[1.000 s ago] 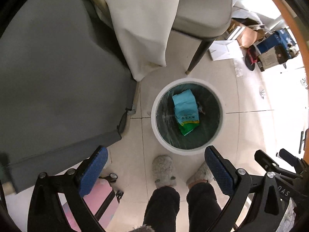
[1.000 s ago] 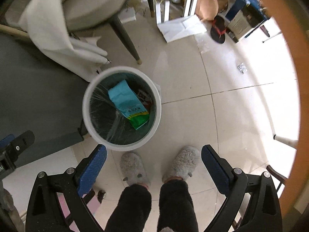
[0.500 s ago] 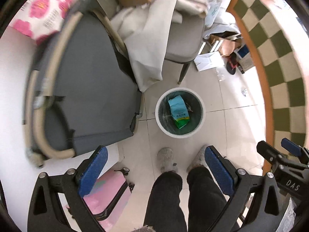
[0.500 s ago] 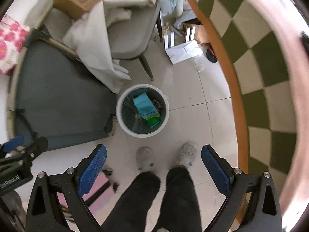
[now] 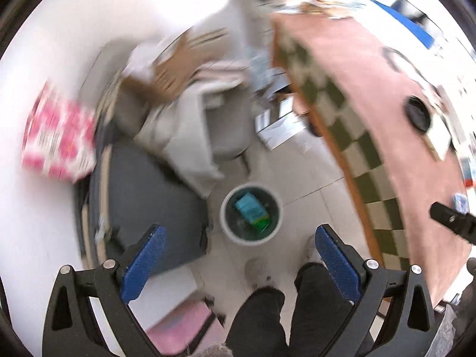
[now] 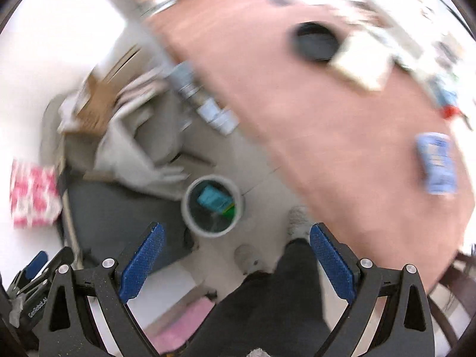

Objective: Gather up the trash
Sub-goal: 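Grasp the paper leaflet with the left gripper while the right gripper grasps the blue snack bag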

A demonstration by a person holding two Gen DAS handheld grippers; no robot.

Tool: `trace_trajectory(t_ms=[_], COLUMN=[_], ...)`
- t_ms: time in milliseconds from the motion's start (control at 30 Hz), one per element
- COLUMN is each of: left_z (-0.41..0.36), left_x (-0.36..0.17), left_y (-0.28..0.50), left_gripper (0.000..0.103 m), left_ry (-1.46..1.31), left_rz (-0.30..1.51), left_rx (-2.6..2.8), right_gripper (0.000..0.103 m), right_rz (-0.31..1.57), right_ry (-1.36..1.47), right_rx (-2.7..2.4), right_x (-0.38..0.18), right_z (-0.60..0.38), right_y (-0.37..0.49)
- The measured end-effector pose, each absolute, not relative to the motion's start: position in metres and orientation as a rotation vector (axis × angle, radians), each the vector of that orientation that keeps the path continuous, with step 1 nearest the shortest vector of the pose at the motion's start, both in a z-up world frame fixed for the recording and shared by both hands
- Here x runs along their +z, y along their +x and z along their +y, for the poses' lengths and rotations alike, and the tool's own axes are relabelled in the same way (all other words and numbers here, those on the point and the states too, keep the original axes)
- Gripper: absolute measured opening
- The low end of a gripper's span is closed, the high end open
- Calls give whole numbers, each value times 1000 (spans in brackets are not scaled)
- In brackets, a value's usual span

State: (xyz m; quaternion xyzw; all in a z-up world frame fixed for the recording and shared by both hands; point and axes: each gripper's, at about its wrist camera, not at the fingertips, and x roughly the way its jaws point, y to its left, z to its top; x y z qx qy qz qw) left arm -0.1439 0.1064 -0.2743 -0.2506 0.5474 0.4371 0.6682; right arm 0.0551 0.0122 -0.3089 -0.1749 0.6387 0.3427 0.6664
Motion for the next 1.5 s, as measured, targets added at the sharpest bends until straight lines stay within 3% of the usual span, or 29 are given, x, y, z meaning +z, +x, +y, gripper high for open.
trace_trajectory(t_ms=[300, 567, 600, 633, 800, 1200, 1367, 1500], left_z=[58, 45, 44, 44, 41, 67, 83, 67], left_x=[-303, -329, -331, -333, -345, -421, -425, -397], left_y=[56, 147, 154, 162, 220, 303, 313, 309], left_gripper=[103, 103, 103, 103, 103, 102, 102, 102], left_ry=[-211, -50, -54, -60, -66, -205, -233, -203], left_rz=[1363, 1472, 1478, 1482, 1498, 1684, 1693, 1655], left_rx=[754, 671, 650, 630, 513, 335, 344, 357], right_gripper=[100, 99, 96, 81, 54, 54, 54, 54], right_rz=[1488, 1609, 1610, 1602, 1588, 1683, 1699, 1701], right_ry=[-423, -517, -497, -473, -391, -188, -158, -133], right_rx=[414, 369, 371, 372, 394, 312, 313, 314], right_x=[-340, -411, -413, -412, -397, -397, -405, -407], right_z=[-76, -85, -87, -89, -103, -145, -175, -178], right_y=[232, 287, 291, 296, 326, 408, 434, 437])
